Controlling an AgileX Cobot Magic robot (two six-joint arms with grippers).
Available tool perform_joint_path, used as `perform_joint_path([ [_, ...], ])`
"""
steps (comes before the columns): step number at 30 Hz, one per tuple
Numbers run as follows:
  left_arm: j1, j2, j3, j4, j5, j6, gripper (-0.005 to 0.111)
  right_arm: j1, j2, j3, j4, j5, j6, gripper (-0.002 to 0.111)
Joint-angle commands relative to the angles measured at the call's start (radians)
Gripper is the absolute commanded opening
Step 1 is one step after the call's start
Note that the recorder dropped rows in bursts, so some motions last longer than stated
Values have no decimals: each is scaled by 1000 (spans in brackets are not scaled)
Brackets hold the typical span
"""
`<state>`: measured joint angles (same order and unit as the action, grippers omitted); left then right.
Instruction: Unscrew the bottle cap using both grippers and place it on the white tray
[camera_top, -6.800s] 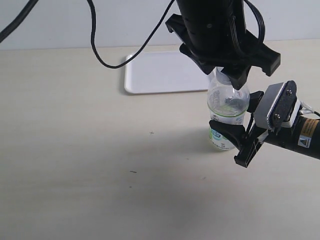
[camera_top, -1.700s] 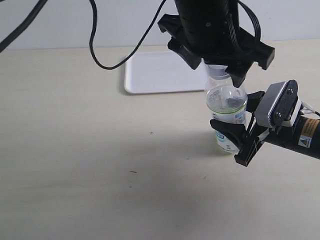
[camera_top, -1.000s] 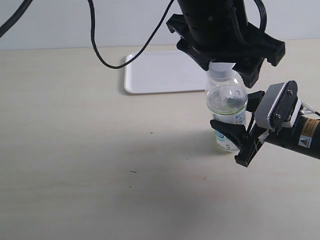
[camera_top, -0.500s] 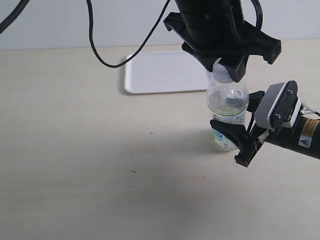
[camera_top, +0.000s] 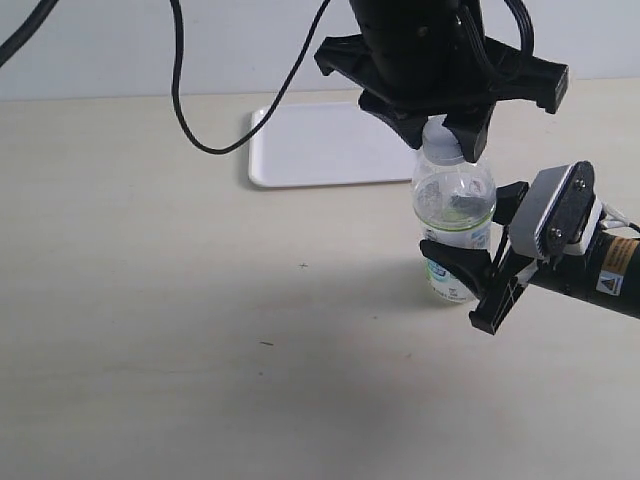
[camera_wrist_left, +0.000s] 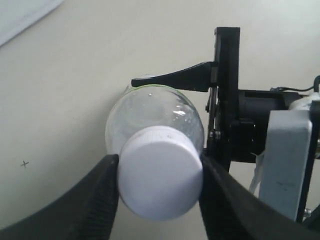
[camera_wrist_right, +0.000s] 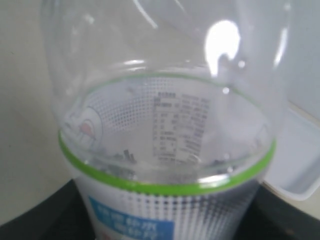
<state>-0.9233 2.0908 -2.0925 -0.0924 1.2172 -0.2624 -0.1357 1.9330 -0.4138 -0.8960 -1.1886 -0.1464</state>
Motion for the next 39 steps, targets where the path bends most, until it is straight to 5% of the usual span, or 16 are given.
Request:
perform_joint_path([
  [1, 0, -13, -5, 35, 4, -123, 0, -3, -2, -2, 5, -32, -8, 0],
  [26, 0, -13, -5, 7, 4, -805, 0, -3, -2, -2, 11, -32, -6, 0],
  [31, 0, -13, -5, 10, 4, -771, 0, -3, -2, -2, 11, -32, -5, 0],
  [33, 0, -13, -5, 16, 4, -718, 9, -3, -2, -2, 11, -32, -5, 0],
  [37, 0, -21, -5, 24, 4, -514, 86, -3, -2, -2, 6, -32, 0, 0],
  [39, 0, -29, -5, 26, 4, -445, 103, -3, -2, -2, 3, -32, 0, 0],
])
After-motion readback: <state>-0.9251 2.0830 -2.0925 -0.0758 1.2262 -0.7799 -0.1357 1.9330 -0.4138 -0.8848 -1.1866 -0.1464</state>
